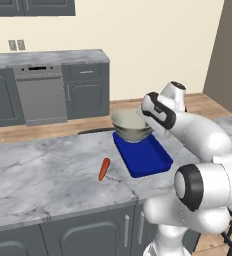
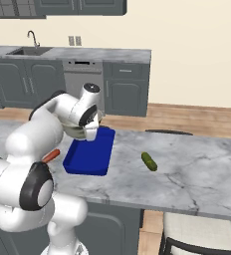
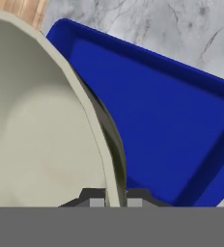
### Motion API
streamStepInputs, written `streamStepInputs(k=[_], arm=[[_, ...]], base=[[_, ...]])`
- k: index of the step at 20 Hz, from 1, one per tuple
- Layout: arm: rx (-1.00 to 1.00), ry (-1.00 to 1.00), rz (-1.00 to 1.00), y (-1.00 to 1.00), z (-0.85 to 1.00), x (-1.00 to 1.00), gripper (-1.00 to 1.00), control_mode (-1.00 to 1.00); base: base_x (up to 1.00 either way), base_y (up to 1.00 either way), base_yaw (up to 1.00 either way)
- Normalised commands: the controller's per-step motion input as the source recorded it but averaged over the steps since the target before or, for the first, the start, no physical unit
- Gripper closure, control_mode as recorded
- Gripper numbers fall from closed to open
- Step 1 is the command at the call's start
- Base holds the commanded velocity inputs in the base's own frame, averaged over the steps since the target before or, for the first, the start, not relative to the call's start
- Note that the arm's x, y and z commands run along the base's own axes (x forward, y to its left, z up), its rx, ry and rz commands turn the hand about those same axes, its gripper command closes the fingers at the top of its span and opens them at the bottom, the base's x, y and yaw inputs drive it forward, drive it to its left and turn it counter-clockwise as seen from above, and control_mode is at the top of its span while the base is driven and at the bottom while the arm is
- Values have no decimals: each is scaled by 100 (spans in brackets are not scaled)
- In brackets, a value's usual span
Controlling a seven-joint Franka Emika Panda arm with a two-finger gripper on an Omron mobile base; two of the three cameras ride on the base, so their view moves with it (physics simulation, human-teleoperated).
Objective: Place the two vegetables and bowl onto the tray for setting up a vegetable dip station.
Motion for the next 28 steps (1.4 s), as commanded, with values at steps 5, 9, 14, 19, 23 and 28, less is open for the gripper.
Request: streamStepInputs(k=[5, 9, 14, 19, 23, 28], arm=[[0, 6, -7, -7, -23, 2, 100, -100], [0, 4, -8, -1, -20, 6, 100, -100], [0, 2, -8, 0, -16, 7, 100, -100], [0, 0, -8, 0, -20, 1, 100, -100], [0, 0, -7, 0, -16, 0, 100, -100], [0, 0, -10, 0, -14, 2, 100, -100]], base=[[0, 0, 0], [0, 0, 0], [0, 0, 0], [0, 0, 0], [0, 0, 0], [0, 0, 0]])
